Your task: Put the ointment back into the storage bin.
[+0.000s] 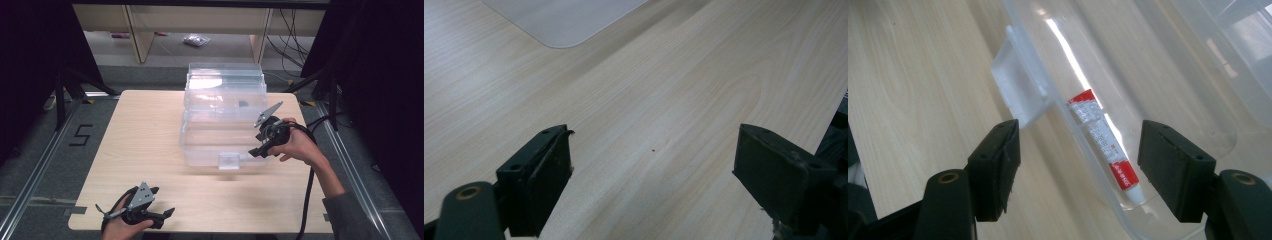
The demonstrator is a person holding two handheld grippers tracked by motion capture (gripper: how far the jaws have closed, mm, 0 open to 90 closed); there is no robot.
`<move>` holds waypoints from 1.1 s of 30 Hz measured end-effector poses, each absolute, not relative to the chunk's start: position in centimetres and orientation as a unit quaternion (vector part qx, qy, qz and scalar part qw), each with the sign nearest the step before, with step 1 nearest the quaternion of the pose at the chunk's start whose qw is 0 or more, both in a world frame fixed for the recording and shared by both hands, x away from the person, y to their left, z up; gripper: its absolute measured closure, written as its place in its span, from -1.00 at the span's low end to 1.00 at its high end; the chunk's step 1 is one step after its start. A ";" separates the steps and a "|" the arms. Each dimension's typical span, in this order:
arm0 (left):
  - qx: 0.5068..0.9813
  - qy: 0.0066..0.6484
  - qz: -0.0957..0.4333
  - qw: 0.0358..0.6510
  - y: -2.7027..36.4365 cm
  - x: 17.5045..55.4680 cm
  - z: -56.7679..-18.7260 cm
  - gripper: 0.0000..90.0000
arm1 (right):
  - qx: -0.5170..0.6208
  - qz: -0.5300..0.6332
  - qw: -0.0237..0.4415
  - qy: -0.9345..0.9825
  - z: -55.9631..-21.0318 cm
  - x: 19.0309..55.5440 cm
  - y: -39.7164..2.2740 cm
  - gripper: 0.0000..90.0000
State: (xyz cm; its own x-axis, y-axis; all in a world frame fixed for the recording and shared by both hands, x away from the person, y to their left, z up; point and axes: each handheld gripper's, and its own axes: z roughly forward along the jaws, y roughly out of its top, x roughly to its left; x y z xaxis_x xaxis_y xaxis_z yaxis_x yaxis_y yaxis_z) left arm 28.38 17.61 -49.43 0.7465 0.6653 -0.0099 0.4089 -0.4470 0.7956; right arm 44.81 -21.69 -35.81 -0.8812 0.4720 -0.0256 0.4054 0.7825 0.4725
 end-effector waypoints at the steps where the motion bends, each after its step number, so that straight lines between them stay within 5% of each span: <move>1: 0.837 0.321 0.154 0.416 17.6 28.4 -49.4 -0.67 | 0.236 0.233 0.065 0.941 -35.9 44.7 -21.7 -0.24; 33: 0.830 0.328 0.151 0.425 17.4 28.3 -49.5 -0.67 | 0.237 0.280 0.080 0.927 -37.8 40.4 -21.6 -0.30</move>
State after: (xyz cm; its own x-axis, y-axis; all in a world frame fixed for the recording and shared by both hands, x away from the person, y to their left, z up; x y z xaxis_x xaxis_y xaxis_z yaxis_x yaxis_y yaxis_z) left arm 28.29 17.41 -49.54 0.7396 0.6725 -0.0269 0.4154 -0.4247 0.8044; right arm 40.37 -21.57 -37.84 -0.8748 0.4843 -0.0151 0.3947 0.7302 0.5577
